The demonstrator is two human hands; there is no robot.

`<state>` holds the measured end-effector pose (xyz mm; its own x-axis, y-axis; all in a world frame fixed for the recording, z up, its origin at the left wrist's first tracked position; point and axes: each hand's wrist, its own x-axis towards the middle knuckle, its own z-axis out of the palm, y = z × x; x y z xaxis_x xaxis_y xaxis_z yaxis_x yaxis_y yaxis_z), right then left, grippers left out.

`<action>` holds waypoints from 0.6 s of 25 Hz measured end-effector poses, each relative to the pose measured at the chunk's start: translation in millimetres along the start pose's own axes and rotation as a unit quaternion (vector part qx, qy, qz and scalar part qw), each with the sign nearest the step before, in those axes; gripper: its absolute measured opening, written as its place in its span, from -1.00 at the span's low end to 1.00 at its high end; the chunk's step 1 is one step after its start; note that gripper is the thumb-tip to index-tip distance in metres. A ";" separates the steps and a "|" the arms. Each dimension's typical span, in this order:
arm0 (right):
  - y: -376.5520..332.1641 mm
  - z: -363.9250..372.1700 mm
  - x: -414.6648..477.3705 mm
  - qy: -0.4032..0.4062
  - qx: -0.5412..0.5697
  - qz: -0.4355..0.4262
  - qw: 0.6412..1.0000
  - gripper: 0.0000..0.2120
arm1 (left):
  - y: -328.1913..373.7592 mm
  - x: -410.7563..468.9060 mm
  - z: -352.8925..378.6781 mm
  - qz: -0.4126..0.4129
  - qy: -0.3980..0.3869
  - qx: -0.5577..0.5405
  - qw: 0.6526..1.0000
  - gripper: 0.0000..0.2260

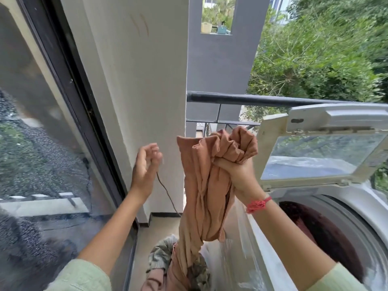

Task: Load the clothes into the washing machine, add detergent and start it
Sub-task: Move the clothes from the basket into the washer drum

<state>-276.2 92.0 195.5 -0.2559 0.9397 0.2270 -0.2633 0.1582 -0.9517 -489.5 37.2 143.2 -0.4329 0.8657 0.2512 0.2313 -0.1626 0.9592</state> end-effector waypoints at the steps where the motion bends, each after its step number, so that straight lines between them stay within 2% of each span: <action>1: -5.3 -12.0 0.4 0.034 0.018 -0.004 0.999 -0.56 | -27.2 -17.2 16.5 -0.031 -0.058 0.035 0.997 -0.20; 4: -27.7 -62.1 -3.8 0.150 0.038 -0.031 0.987 -0.67 | -66.5 -70.9 95.0 -0.065 -0.251 0.154 0.954 0.10; 7: -51.1 -129.2 -24.5 0.269 0.021 -0.066 0.961 -0.74 | -67.1 -88.8 170.4 -0.050 -0.305 0.205 0.929 0.17; 9: -58.9 -181.0 -36.6 0.348 0.035 -0.062 0.935 -0.74 | -67.1 -83.4 207.0 -0.005 -0.322 0.221 0.921 0.03; 11: -52.7 -232.8 -47.1 0.424 0.057 -0.040 0.903 -0.72 | -72.7 -83.4 237.0 0.078 -0.358 0.253 0.895 -0.31; 12: -47.3 -259.6 -52.8 0.450 0.069 -0.023 0.890 -0.70 | -72.8 -88.8 250.7 0.105 -0.350 0.270 0.891 -0.50; 13: -39.8 -284.7 -56.7 0.469 0.078 -0.003 0.880 -0.69 | -71.2 -94.8 261.5 0.117 -0.320 0.269 0.901 -0.68; 14: -33.9 -306.3 -60.3 0.478 0.087 0.012 0.874 -0.67 | -65.2 -100.3 272.1 0.113 -0.285 0.268 0.914 -0.78; 15: -28.4 -336.1 -60.6 0.486 0.092 0.027 0.869 -0.63 | -54.7 -106.6 285.2 0.110 -0.252 0.275 0.921 -0.78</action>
<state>59.4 132.5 139.3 0.6092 0.7712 -0.1849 -0.4435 0.1380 -0.8856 -207.6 88.9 26.9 0.1048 0.9728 0.2067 0.7316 -0.2162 0.6466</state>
